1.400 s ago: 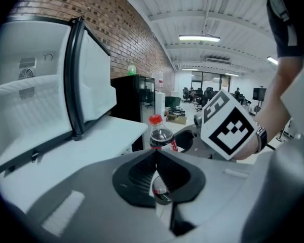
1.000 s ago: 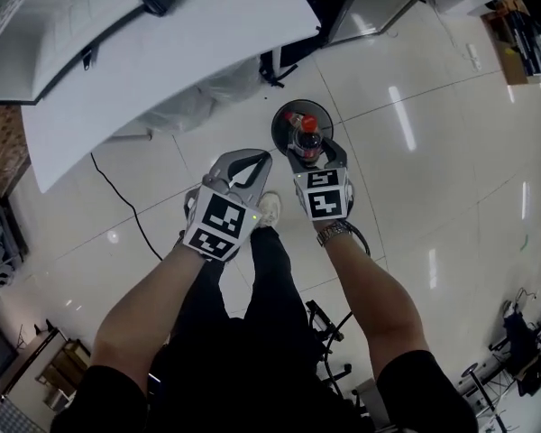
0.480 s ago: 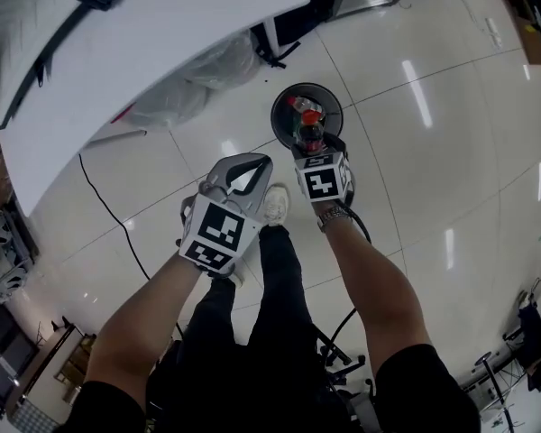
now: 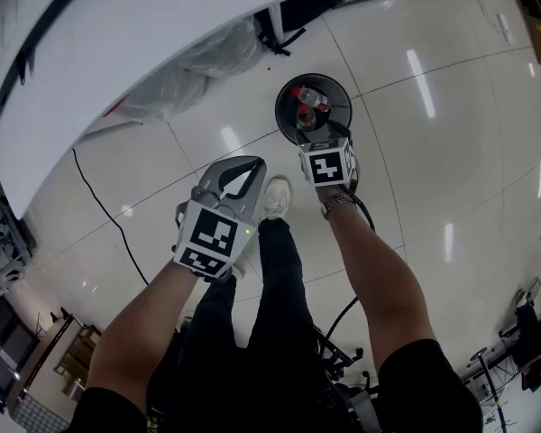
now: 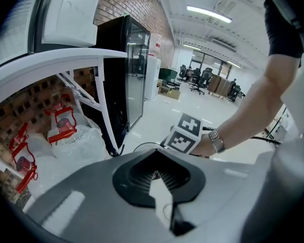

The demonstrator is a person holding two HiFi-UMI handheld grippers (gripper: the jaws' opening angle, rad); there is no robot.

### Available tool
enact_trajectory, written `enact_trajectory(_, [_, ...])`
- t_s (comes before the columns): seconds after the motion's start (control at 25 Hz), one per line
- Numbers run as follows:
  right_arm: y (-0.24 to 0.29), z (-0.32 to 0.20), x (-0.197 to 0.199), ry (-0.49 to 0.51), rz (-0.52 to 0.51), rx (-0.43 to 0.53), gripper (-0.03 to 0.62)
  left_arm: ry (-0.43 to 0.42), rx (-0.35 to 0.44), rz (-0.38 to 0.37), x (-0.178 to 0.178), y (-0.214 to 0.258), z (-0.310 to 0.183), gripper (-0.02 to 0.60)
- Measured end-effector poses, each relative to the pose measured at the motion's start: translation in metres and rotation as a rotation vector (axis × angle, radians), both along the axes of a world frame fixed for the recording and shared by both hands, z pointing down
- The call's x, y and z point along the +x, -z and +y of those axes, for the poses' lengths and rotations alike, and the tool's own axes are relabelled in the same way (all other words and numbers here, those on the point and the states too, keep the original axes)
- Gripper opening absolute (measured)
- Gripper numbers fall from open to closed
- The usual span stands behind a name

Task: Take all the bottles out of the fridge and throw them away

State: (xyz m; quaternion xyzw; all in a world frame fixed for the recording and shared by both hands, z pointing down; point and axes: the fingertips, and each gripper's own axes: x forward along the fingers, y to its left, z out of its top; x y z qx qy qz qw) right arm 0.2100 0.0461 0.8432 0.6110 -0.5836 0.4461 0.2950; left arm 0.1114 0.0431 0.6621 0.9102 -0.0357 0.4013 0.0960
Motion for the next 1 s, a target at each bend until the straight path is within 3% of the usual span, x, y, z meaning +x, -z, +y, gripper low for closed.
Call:
enact_trajectory(0.28, [0.02, 0.011, -0.029, 0.0, -0.055, -0.011, 0.308, 0.026, 0.008, 0.029, 0.0, 0.021, -0.005, 0.003])
enact_trajectory(0.6, [0.067, 0.014, -0.047, 0.068, -0.024, 0.035, 0.307, 0.056, 0.046, 0.065, -0.007, 0.063, -0.012, 0.003])
enact_trajectory(1.0, [0.188, -0.012, -0.083, 0.069, -0.01, 0.176, 0.279, 0.102, 0.101, 0.129, -0.045, 0.14, -0.024, 0.003])
